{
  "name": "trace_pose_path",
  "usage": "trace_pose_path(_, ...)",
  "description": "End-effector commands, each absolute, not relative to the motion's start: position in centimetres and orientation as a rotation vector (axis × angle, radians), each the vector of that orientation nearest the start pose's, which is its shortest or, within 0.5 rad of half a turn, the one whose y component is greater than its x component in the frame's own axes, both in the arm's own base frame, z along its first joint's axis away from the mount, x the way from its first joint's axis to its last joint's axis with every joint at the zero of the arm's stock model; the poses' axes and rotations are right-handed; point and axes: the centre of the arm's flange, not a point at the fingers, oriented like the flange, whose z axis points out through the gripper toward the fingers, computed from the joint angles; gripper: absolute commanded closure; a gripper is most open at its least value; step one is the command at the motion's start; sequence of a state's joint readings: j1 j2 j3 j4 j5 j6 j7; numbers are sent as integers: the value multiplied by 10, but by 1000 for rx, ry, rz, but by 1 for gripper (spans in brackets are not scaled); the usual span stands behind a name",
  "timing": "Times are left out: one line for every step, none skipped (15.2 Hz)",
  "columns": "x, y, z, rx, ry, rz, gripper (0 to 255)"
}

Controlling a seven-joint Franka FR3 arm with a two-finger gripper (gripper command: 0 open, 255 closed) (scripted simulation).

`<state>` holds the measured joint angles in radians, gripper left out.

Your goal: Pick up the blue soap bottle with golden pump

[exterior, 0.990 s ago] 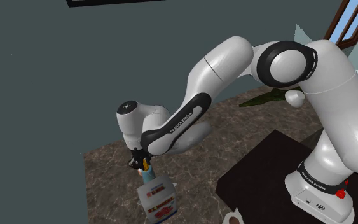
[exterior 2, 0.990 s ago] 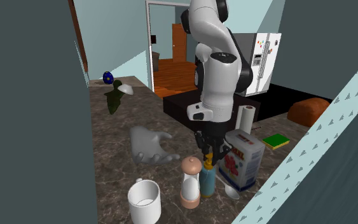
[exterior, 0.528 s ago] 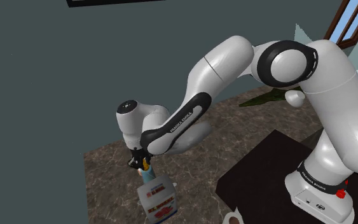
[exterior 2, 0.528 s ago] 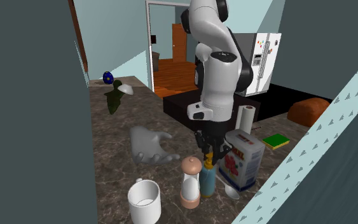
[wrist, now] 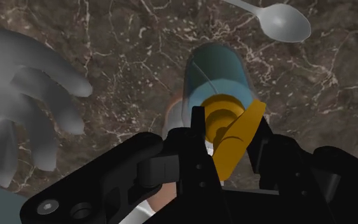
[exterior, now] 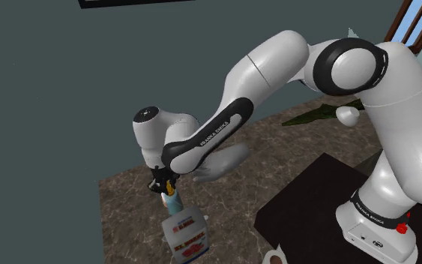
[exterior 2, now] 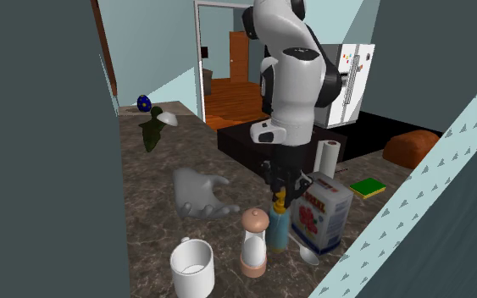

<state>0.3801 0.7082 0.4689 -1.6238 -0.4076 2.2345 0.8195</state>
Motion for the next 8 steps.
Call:
trace_pose_path(494,479,251,-3143,-296,-18,255)
trace_pose_path(494,479,257,-3143,-296,-18,255)
trace_pose_path(494,479,262,-3143,-296,-18,255)
trace_pose_path(494,479,267,-3143,-296,-18,255)
trace_pose_path(494,479,272,-3143,-296,-18,255)
trace_pose_path(494,479,278,-3143,-296,-18,255)
trace_pose_path(494,479,279,-3143,-296,-18,255)
trace_pose_path(494,479,279,-3143,-296,-18,255)
